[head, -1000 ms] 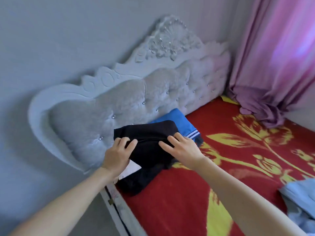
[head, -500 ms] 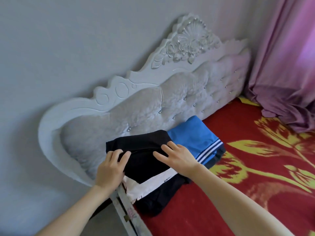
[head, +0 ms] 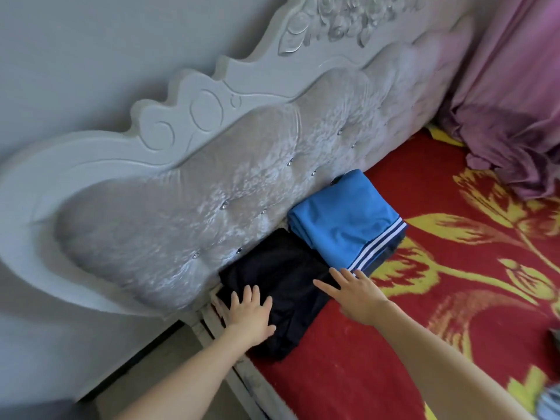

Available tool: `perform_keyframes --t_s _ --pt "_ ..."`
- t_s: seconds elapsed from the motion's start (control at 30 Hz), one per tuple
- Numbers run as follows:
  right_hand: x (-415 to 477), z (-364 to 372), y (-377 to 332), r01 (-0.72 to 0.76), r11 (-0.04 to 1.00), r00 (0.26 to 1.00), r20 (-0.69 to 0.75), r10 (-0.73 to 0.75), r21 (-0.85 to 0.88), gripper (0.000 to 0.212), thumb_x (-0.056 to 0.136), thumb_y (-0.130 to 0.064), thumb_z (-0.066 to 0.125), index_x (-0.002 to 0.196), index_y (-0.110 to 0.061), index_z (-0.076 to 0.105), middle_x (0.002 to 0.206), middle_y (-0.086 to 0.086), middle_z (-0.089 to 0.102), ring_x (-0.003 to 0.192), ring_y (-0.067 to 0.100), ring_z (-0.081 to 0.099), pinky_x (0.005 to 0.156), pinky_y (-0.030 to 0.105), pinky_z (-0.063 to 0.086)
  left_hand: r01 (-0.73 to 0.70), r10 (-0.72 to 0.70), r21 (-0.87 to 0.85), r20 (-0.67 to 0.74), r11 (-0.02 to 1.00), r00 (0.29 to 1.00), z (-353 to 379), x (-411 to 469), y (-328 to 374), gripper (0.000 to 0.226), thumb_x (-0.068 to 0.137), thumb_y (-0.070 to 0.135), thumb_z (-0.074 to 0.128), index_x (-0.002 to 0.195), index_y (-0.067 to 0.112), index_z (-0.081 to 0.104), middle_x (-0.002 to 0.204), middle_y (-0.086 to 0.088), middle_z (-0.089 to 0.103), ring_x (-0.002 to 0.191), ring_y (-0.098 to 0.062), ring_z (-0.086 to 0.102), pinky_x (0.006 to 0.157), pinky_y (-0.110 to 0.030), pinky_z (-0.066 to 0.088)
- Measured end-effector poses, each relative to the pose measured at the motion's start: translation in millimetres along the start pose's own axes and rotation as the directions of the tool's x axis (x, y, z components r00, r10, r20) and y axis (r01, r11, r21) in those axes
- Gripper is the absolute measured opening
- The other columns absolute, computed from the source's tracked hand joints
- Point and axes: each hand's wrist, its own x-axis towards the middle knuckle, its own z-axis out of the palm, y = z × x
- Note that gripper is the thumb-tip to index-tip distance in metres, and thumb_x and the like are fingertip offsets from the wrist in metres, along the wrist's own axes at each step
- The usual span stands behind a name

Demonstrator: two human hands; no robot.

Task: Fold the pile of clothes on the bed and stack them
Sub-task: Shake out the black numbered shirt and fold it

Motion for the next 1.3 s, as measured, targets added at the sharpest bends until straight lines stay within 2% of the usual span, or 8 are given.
perform_keyframes --t_s 0.33,0.7,0.83,0.93,1.03,1.1,1.2,1.3 --pt "-75 -13 5 -0.165 0.985 0.970 -0.173 0.171 0.046 0.064 0.097 -0.024 0.037 0.150 -0.026 0.001 0.154 0.013 0.011 0.139 0.028 0.020 0.106 0.039 0.028 -0.031 0.034 0.016 -0.277 0.999 0.960 -37 -33 25 0.050 0.096 0.040 0.038 0.140 0.016 0.031 0.155 -0.016 0.008 0.142 -0.034 0.005 0.113 -0.047 0.017" --pt "-262 45 -23 -0.413 0.875 0.862 -0.202 0.465 0.254 0.061 0.098 -0.028 0.038 0.150 -0.026 0.006 0.157 0.012 0.007 0.144 0.026 0.010 0.113 0.042 0.019 -0.200 0.214 0.094 -0.622 0.975 0.753 -59 -132 135 0.058 0.096 0.042 0.037 0.146 0.020 0.020 0.153 -0.011 0.014 0.142 -0.027 0.009 0.111 -0.040 0.019" --pt "-329 66 -44 -0.519 0.748 0.744 -0.212 0.633 0.414 0.063 0.096 -0.033 0.040 0.150 -0.029 0.008 0.157 0.006 0.006 0.144 0.021 0.007 0.113 0.038 0.018 -0.307 0.321 0.142 -0.659 0.941 0.680 -55 -171 175 0.061 0.092 0.040 0.048 0.145 0.016 0.029 0.152 -0.014 0.023 0.141 -0.031 0.018 0.109 -0.044 0.026" --pt "-384 81 -58 -0.597 0.632 0.631 -0.198 0.750 0.494 0.064 0.093 -0.035 0.048 0.149 -0.027 0.018 0.154 0.009 0.017 0.142 0.025 0.019 0.109 0.041 0.026 -0.459 0.473 0.244 -0.729 0.855 0.495 -61 -192 200 0.058 0.071 0.036 0.069 0.120 0.007 0.060 0.122 -0.023 0.058 0.111 -0.042 0.057 0.083 -0.050 0.050" --pt "-442 94 -65 -0.649 0.503 0.472 -0.216 0.855 0.571 0.067 0.067 -0.039 0.062 0.130 -0.022 0.044 0.122 0.014 0.060 0.106 0.030 0.063 0.074 0.039 0.055 -0.530 0.551 0.317 -0.747 0.787 0.372 -74 -214 223 0.056 0.066 0.042 0.058 0.113 0.012 0.057 0.107 -0.018 0.065 0.096 -0.036 0.065 0.069 -0.044 0.055" --pt "-477 106 -75 -0.697 0.417 0.380 -0.193 0.905 0.583 0.064 0.062 -0.037 0.063 0.123 -0.019 0.051 0.112 0.016 0.064 0.096 0.033 0.067 0.064 0.040 0.055 -0.570 0.599 0.368 -0.746 0.735 0.291 -78 -224 240 0.056 0.065 0.038 0.071 0.112 0.010 0.059 0.107 -0.020 0.065 0.097 -0.038 0.064 0.068 -0.046 0.055" --pt "-519 113 -104 -0.721 0.262 0.218 -0.150 0.964 0.642 0.059 0.079 -0.035 0.058 0.134 -0.015 0.049 0.132 0.020 0.050 0.119 0.040 0.052 0.084 0.051 0.049 -0.648 0.666 0.394 -0.706 0.652 0.241 -73 -239 262 0.064 0.056 0.027 0.088 0.111 0.006 0.062 0.109 -0.022 0.063 0.098 -0.041 0.063 0.068 -0.050 0.054" --pt "-540 117 -149 -0.723 0.097 0.051 -0.087 0.995 0.684 0.060 0.089 -0.043 0.049 0.143 -0.019 0.036 0.147 0.013 0.032 0.137 0.033 0.030 0.104 0.047 0.033 -0.731 0.712 0.372 -0.668 0.572 0.217 -54 -252 273 0.062 0.059 0.025 0.087 0.113 0.006 0.063 0.113 -0.023 0.062 0.102 -0.042 0.061 0.071 -0.052 0.053"
